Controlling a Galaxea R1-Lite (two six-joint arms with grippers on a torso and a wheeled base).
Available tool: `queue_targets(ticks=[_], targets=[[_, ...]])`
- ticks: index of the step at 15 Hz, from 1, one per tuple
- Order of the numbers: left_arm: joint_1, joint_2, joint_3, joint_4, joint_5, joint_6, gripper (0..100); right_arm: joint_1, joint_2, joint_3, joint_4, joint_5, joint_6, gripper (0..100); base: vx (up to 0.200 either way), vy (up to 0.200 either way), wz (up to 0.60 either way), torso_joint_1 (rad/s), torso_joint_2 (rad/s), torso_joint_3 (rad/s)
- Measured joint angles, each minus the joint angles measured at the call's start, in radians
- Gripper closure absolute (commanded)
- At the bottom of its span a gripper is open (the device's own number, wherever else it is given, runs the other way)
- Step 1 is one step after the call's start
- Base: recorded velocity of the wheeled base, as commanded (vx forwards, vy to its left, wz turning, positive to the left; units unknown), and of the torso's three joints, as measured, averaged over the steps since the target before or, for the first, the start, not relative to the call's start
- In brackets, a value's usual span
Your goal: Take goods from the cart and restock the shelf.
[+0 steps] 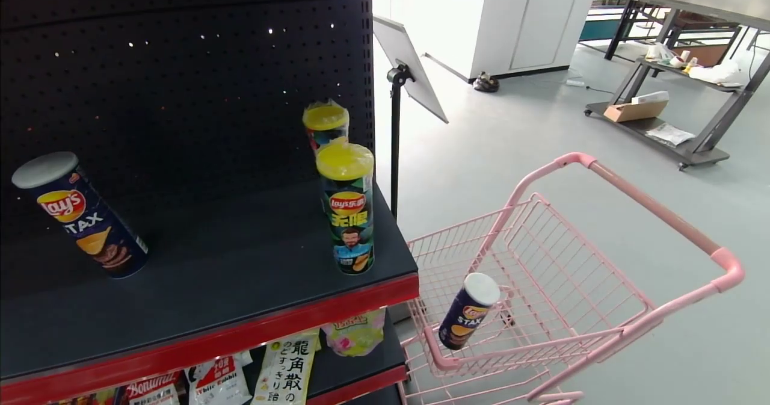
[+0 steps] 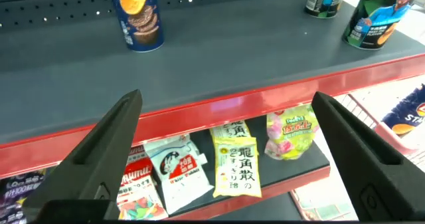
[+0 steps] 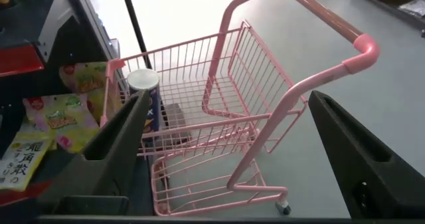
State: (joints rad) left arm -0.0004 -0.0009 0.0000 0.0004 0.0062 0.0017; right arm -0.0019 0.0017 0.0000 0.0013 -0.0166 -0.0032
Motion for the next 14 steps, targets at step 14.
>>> queue_targets(ticks=[14], targets=[[0.000,0.000,0.000,0.000,-0.001,0.000,0,0.000,0.000,0.000,0.000,0.000,0.000,0,0.000,0.000,0.00,-0.114,0.28,0.165]])
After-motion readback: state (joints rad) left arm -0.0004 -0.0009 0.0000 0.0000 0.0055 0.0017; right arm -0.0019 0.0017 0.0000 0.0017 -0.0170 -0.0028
